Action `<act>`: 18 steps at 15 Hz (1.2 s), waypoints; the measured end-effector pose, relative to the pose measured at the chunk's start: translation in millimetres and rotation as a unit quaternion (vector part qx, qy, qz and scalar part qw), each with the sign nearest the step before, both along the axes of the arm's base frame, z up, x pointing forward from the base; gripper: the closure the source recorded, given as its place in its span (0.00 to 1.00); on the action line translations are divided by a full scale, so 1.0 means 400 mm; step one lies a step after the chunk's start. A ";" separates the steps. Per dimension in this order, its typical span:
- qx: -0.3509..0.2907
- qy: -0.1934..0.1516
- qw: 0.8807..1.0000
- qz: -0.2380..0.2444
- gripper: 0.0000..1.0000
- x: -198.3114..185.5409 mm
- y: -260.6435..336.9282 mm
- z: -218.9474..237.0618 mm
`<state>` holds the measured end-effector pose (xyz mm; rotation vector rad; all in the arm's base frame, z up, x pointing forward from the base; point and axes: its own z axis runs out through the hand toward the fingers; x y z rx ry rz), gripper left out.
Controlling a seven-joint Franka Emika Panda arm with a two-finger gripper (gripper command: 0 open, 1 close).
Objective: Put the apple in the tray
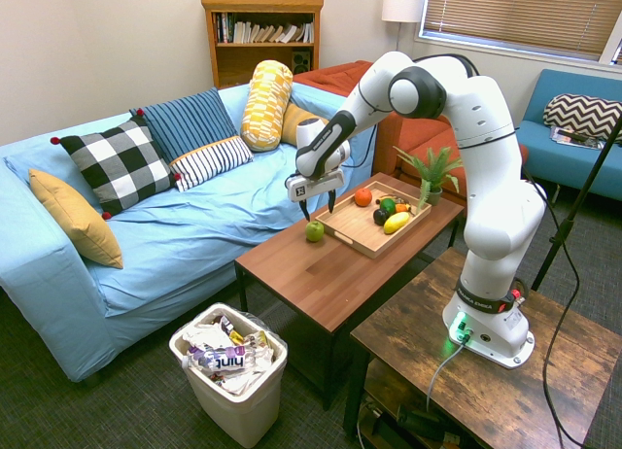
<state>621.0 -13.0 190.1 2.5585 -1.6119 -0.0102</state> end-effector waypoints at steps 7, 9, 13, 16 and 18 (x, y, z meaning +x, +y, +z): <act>-0.012 0.009 1.000 -0.014 0.00 0.055 0.005 -0.113; -0.015 0.011 1.000 -0.018 0.00 0.065 -0.001 -0.143; -0.016 0.020 0.999 -0.025 1.00 0.073 -0.012 -0.193; -0.016 0.021 0.999 -0.030 1.00 0.075 -0.017 -0.202; -0.013 0.021 0.999 -0.033 1.00 0.075 -0.017 -0.204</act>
